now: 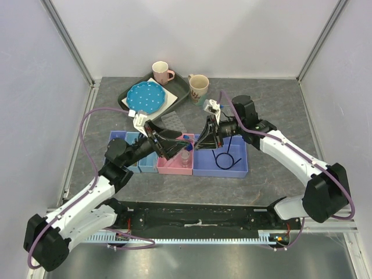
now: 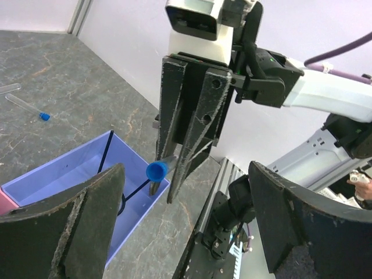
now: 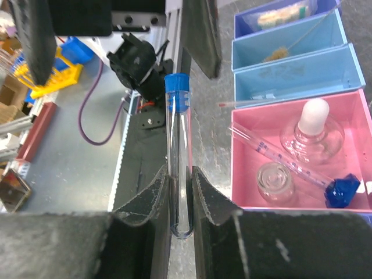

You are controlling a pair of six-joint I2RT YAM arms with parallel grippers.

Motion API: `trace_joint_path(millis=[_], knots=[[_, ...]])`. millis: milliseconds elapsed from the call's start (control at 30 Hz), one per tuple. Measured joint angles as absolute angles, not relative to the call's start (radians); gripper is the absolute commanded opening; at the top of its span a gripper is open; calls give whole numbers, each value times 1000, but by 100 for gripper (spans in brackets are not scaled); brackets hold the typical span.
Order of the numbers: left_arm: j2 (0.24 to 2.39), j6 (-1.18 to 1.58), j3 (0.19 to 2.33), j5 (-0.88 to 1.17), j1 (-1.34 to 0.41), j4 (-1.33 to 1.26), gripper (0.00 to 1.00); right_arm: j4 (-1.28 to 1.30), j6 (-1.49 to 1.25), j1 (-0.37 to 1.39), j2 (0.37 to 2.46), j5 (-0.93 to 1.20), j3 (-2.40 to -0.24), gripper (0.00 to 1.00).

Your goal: Organize the chemistry lab equipment

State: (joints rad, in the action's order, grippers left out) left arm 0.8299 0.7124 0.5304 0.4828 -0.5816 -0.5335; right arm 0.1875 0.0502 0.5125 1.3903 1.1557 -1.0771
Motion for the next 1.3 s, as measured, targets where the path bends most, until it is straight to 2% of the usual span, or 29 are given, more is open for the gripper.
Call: trace_joint_path(millis=[167,300,567,667,700,867,967,1000,1100,1200,1233,1300], knots=[[896,755,529,412,-596,-607,86,30,-111,512,1390,1179,-1058,7],[931,796,529,375,-598,-652,72,-49,-183,512,1390,1182,-1041,7],[981,850,530,368,-598,-669,54,-112,-238,512,1396,1182,-1022,8],[1000,861,530,376,-598,-668,43,-121,-244,512,1402,1181,-1021,7],[1004,864,530,376,-598,-668,35,-121,-244,512,1405,1180,-1021,8],[1008,873,554,395,-598,-656,28,-121,-247,510,1413,1174,-1021,8],[1011,873,567,396,-598,-640,13,-125,-247,510,1413,1174,-1021,8],[1013,874,570,397,-598,-636,2,-125,-245,510,1413,1173,-1020,8],[1022,875,578,403,-598,-619,2,-126,-241,508,1414,1172,-1011,11],[1023,874,588,404,-598,-588,2,-117,-233,506,1414,1171,-1009,33],[1023,873,595,405,-598,-570,2,-112,-227,506,1414,1170,-1009,48],[1022,861,613,404,-598,-530,2,-90,-205,500,1414,1169,-1009,64]])
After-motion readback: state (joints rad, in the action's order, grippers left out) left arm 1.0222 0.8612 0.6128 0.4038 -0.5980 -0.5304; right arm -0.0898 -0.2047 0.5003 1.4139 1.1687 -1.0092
